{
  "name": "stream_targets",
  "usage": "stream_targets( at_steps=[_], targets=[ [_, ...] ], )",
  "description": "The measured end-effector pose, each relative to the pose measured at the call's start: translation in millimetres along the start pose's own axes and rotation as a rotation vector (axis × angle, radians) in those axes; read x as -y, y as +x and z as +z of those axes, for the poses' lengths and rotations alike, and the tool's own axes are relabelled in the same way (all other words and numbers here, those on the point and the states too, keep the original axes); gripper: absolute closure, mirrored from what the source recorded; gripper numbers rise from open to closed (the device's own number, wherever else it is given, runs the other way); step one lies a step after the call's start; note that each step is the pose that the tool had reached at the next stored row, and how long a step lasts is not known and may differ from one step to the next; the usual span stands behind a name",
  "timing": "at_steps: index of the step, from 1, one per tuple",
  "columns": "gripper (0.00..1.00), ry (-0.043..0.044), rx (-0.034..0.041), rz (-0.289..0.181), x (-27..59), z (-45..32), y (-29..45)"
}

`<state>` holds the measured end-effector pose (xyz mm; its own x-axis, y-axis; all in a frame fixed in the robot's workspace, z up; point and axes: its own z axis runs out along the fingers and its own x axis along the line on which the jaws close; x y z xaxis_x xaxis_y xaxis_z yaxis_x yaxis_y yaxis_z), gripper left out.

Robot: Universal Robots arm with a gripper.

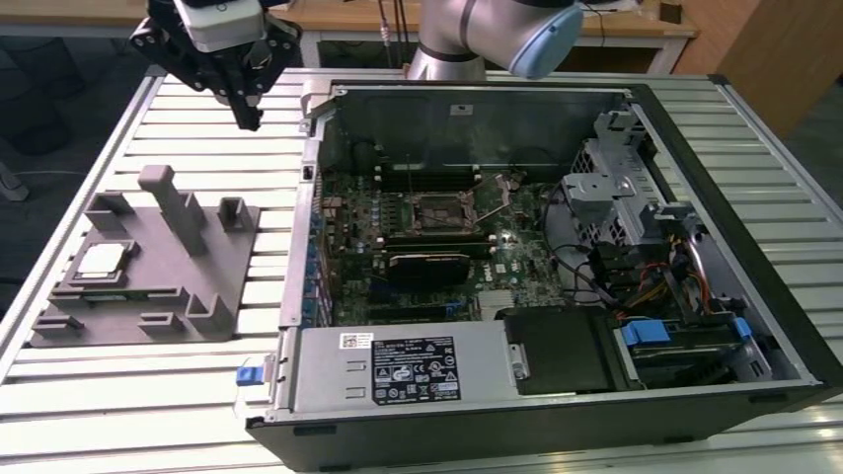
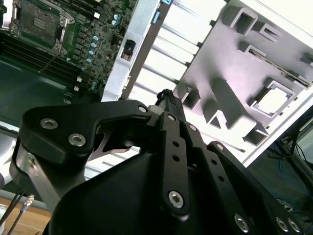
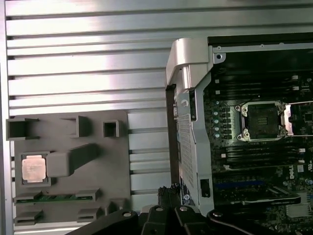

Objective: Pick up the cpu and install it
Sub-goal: 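Reach for the cpu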

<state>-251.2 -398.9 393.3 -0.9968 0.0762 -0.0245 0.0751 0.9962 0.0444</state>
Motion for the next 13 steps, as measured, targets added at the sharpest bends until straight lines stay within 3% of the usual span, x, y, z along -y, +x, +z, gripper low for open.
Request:
stream_targets(
  at_steps=[13],
  targets=[
    [0.89,0.0,0.0,0.0,1.1,-0.3,14.7]
  ],
)
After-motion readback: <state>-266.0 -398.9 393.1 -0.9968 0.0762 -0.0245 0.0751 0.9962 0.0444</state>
